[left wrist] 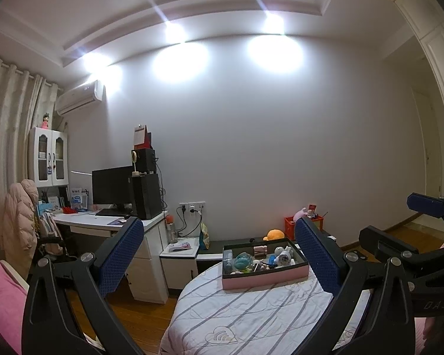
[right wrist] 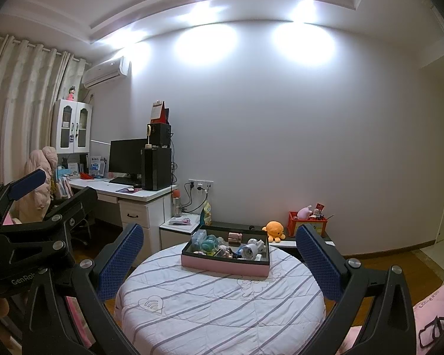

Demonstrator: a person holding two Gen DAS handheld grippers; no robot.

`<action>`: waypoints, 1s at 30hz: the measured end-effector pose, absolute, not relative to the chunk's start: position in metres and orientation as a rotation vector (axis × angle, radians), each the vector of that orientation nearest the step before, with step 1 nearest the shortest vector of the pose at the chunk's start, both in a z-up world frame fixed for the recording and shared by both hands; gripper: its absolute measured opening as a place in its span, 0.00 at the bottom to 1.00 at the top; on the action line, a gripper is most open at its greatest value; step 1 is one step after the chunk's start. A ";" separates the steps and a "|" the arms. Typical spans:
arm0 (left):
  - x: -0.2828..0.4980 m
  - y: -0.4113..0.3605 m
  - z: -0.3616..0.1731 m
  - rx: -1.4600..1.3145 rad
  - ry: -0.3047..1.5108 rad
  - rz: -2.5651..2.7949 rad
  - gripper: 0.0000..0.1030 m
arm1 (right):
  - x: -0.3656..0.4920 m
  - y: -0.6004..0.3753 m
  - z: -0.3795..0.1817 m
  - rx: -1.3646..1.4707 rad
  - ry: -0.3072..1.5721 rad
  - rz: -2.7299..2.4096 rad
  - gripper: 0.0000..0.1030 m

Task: Organize rigid objects

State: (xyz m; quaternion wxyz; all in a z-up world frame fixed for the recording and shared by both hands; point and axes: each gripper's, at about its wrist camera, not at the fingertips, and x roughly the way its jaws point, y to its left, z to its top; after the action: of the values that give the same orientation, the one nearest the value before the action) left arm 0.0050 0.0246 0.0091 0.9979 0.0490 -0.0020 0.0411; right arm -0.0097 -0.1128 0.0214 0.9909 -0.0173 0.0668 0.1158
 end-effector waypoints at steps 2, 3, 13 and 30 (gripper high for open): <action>0.006 0.024 0.009 0.098 -0.002 0.083 1.00 | -0.010 -0.112 0.022 -0.036 0.133 0.231 1.00; 0.006 0.024 0.008 0.098 -0.001 0.083 1.00 | -0.010 -0.112 0.022 -0.036 0.134 0.231 1.00; 0.006 0.024 0.008 0.097 0.000 0.086 1.00 | -0.011 -0.112 0.023 -0.038 0.134 0.232 1.00; 0.006 0.024 0.007 0.096 -0.001 0.086 1.00 | -0.011 -0.113 0.023 -0.040 0.134 0.232 1.00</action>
State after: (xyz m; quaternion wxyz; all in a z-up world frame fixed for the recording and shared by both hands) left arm 0.0063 0.0235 0.0073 0.9979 0.0480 -0.0005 0.0428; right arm -0.0107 -0.1130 0.0233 0.9909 -0.0199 0.0667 0.1155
